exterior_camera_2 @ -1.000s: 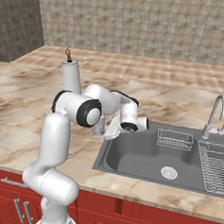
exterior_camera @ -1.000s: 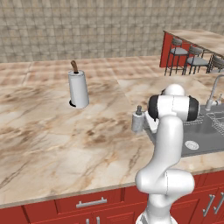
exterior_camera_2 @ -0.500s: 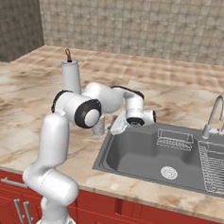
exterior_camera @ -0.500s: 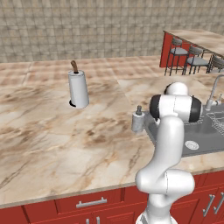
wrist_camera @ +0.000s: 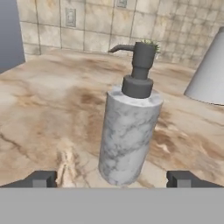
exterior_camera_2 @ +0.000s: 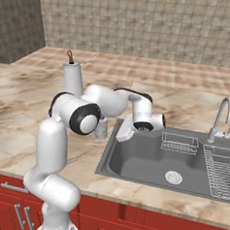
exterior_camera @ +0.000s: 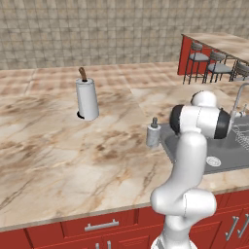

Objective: Locate and retrieve the soap dispenser and soap dispenser from the cabinet. Place them next to the sink.

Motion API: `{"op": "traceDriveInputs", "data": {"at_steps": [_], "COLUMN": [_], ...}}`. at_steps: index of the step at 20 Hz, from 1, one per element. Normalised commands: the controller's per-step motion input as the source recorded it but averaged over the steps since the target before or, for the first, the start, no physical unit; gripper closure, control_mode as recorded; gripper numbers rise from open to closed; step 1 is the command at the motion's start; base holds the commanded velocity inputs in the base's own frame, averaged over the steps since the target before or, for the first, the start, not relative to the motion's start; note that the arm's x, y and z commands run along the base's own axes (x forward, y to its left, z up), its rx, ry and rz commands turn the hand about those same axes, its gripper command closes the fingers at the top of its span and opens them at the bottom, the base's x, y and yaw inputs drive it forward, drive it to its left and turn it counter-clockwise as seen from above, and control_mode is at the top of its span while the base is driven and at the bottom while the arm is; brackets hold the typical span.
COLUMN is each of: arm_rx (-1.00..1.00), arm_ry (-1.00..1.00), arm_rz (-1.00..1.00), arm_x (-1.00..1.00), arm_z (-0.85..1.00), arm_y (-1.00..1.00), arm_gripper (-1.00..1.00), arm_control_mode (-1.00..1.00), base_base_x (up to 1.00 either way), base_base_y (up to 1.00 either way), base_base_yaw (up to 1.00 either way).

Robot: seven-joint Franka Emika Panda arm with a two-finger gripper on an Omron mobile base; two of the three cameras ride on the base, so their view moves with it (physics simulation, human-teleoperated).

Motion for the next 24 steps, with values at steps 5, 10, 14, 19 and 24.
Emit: {"op": "traceDriveInputs", "data": {"at_steps": [5,10,14,19,24], "arm_rx": [-0.06,-0.13,-0.19,-0.25,-0.25], "arm_ry": [-0.15,-0.13,-0.05,0.09,0.05], "arm_rz": [0.0,0.0,0.02,0.0,0.06], "arm_x": [-0.86,-0.66,-0.39,-0.05,0.0], "arm_z": [0.36,0.49,0.41,0.2,0.0], "arm_y": [0.03,0.1,0.19,0.55,0.52], "arm_gripper": [-1.0,-1.0,-1.0,-1.0,-1.0], "arm_control_mode": [-1.0,-1.0,-1.0,-1.0,-1.0], "base_base_x": [0.0,0.0,0.0,0.0,0.0], "base_base_y": [0.0,0.0,0.0,0.0,0.0], "base_base_yaw": [0.0,0.0,0.0,0.0,0.0]}}
